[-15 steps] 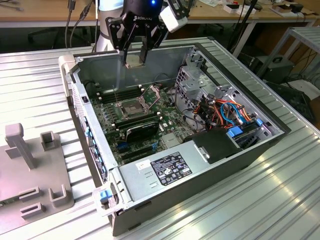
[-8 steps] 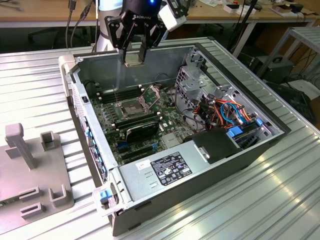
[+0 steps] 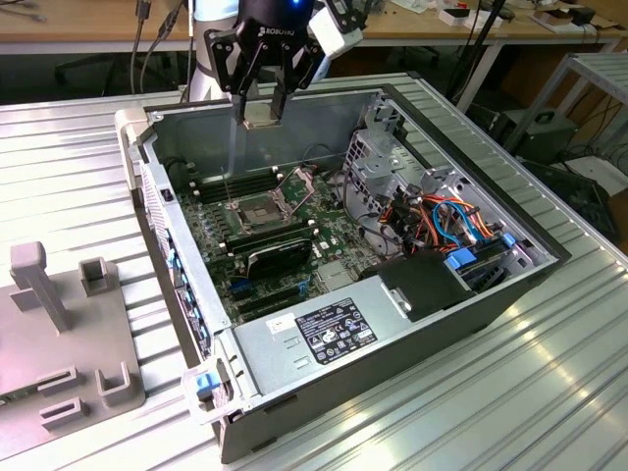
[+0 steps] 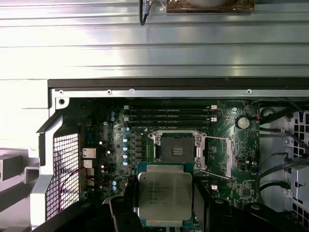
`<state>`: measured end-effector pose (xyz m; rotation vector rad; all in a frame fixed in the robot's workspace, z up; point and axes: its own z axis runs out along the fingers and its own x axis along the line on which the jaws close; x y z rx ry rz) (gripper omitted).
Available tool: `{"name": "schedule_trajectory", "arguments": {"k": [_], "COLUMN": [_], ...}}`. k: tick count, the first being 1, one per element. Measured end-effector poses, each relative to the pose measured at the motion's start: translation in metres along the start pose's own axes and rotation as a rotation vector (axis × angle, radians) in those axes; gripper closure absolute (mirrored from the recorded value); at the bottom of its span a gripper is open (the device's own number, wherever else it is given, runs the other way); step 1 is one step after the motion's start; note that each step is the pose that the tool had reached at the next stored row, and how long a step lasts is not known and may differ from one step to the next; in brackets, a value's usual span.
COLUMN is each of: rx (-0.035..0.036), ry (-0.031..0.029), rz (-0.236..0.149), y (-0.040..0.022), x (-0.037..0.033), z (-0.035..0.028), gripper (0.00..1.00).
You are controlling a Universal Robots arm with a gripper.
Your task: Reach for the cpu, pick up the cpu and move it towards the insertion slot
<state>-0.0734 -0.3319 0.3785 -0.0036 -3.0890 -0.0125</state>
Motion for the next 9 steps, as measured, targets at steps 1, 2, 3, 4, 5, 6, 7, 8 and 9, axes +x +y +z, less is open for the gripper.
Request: {"name": "schedule_trajectory", "arguments": {"k": [1,2,3,4,5,6,7,8,9], "rx": [0.0,-0.0003,-0.0005,-0.0008,-0.0008,-0.001,-0.0011,-0.0011,-0.0012], "ry": [0.0,0.0,-0.0001,-0.0001,-0.0001,-0.0001,-0.0002,-0.0002,-0.0002], "rz": [0.0,0.006,0.011,0.016,0.017,0.019,0.022,0.022,0.022], "y": [0.0005,0.0022,0.0029,0.0029,0.0029,0.003,0.003,0.003,0.003], "x": [-0.0004,-0.0007,-0.0011,-0.0011,-0.001,-0.001,-0.001,-0.001,-0.001], "z": [0.0002,0.001,0.0014,0.0016,0.0016,0.0016,0.0016,0.0016,0.0016], "gripper": [0.45,0.45,0.45,0.45,0.45,0.45,0.45,0.45,0.45]}}
